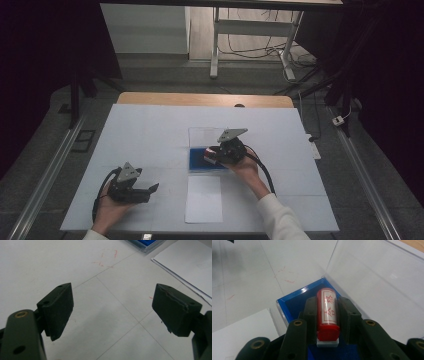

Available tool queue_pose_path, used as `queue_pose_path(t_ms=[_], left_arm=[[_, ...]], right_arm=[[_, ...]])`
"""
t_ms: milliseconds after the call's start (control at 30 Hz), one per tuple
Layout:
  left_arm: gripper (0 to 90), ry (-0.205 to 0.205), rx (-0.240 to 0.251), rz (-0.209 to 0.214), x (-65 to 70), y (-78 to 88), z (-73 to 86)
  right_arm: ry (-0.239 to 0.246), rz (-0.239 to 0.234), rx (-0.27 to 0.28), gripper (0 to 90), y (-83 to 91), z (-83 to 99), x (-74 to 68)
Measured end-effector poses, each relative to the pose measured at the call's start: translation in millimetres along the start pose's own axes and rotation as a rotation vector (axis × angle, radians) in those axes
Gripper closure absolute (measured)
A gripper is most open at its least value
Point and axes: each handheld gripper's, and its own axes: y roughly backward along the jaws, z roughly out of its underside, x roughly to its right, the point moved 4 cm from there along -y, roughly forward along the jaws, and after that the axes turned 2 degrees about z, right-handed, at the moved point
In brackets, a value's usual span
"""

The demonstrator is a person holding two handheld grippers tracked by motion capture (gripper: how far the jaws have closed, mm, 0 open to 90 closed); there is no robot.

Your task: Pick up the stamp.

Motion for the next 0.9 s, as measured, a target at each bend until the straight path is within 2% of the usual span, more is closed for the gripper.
queue_pose_path(t_ms=[233, 467, 767, 900], left_arm=[[17.6, -0.001, -0.002, -0.001, 0.0, -0.4, 0.8], [17.7, -0.005, -0.005, 0.0, 0.8, -0.9, 1.2], [17.8, -0.005, -0.002, 0.003, 0.7, -0.1, 1.0], [17.8, -0.008, -0.005, 0.0, 1.2, -0.5, 1.1]], right_arm=[[0.025, 0.023, -0.003, 70.1, 1.4, -0.9, -1.6], [0.012, 0.031, 0.032, 70.2, 8.6, -5.1, -1.4], [-0.028, 0.031, 0.119, 70.3, 30.6, -17.6, -0.8], [-0.028, 0.027, 0.148, 70.3, 41.6, -23.8, -1.4]])
